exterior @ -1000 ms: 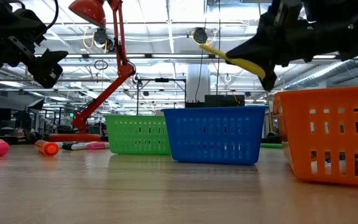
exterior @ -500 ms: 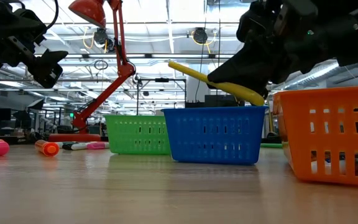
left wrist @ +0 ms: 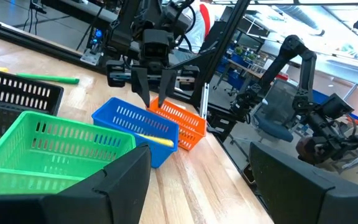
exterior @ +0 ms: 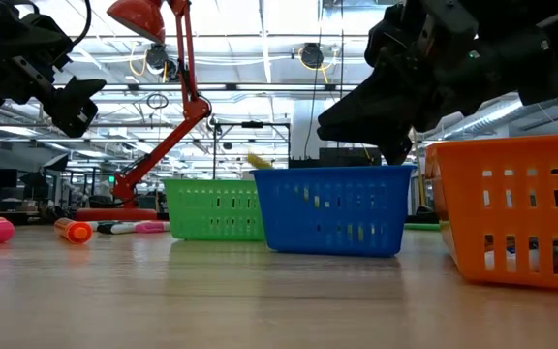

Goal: Pick & Place Markers
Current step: Put the green pen into the blue basket

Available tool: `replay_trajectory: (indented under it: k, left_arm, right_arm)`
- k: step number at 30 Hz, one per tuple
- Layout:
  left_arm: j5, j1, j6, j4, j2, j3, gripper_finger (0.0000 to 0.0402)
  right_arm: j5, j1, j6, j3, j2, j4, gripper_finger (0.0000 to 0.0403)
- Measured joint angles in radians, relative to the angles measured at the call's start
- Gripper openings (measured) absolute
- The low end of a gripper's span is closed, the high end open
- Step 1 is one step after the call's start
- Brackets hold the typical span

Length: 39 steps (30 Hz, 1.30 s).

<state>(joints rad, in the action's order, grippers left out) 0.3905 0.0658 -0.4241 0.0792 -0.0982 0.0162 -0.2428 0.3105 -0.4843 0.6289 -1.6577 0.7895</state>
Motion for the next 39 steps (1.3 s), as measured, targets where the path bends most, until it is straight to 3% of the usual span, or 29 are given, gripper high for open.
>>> replay_trajectory:
  k: [14,18,22,25,29,31,34,39]
  left_arm:
    - [0.000,0.000,-0.001,0.000,0.000,0.000,0.0274]
    - [0.000,0.000,0.000,0.000,0.000,0.000,0.0274]
    - [0.000,0.000,0.000,0.000,0.000,0.000,0.0274]
    - [0.000,0.000,0.000,0.000,0.000,0.000,0.0273]
    - [0.000,0.000,0.000,0.000,0.000,0.000,0.0273]
    - [0.000,0.000,0.000,0.000,0.000,0.000,0.0274]
    - [0.000,0.000,0.000,0.000,0.000,0.000,0.0274]
    - [0.000,0.000,0.000,0.000,0.000,0.000,0.0274]
  right_arm:
    - [0.006,-0.007,0.056,0.000,0.004,-0.032,0.0075]
    - [0.002,-0.032,0.078,0.001,0.092,-0.135,0.0079]
    - [-0.103,-0.076,0.083,0.001,0.243,-0.410,0.0095]
    - [-0.242,-0.105,0.054,0.001,0.358,-0.722,0.0114]
    - [-0.403,-0.125,-0.130,-0.001,0.450,-1.134,0.0140]
    - [-0.441,-0.131,-0.219,-0.014,0.470,-1.239,0.0150]
    - [-0.441,-0.150,-0.293,-0.083,0.481,-1.229,0.0158]
    - [-0.395,-0.193,-0.289,-0.234,0.481,-1.010,0.0161]
